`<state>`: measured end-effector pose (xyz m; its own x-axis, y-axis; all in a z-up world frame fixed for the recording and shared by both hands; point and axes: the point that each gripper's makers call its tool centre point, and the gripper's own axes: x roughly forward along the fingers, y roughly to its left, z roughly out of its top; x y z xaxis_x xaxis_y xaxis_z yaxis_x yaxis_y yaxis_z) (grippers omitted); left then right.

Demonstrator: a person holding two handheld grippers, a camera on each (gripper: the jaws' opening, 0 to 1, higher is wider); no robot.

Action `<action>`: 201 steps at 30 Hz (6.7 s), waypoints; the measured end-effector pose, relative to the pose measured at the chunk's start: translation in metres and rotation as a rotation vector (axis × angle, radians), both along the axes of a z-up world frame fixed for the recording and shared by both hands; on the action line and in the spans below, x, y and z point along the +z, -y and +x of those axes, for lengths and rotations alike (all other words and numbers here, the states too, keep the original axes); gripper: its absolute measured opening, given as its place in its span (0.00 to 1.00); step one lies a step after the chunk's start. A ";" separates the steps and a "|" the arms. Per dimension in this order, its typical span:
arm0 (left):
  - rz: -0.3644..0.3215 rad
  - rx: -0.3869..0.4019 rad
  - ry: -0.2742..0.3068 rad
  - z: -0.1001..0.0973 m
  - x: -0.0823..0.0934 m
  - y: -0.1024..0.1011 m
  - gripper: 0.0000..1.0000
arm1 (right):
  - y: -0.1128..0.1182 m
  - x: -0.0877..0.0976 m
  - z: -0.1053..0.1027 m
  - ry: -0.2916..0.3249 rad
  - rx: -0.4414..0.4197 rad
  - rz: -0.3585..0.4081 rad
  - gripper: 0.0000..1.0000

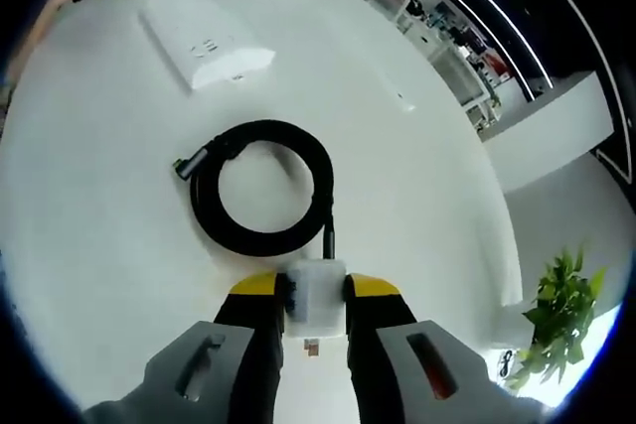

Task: Straighten the power strip on the desk, plug the charger into it

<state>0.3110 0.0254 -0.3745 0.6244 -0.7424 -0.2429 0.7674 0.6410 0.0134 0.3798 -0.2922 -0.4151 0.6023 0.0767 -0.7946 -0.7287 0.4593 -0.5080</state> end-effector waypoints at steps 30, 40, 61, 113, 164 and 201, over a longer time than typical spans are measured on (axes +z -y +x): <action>0.015 0.006 -0.028 0.003 -0.011 0.001 0.22 | -0.016 0.006 -0.019 0.077 0.045 0.013 0.22; -0.002 -0.056 -0.045 -0.005 -0.021 0.023 0.22 | -0.027 0.014 -0.032 0.149 0.095 0.008 0.22; -0.036 -0.126 -0.112 -0.012 -0.038 0.050 0.22 | -0.083 0.027 -0.063 0.323 0.259 -0.047 0.22; -0.160 -0.143 -0.232 -0.010 -0.040 0.080 0.16 | -0.157 0.046 -0.084 0.496 0.440 -0.072 0.22; -0.360 -0.138 -0.278 -0.009 -0.001 0.059 0.12 | -0.165 0.047 -0.066 0.703 0.386 -0.035 0.22; -0.333 -0.177 -0.236 -0.010 -0.005 0.068 0.14 | -0.177 0.056 -0.075 0.774 0.421 -0.005 0.22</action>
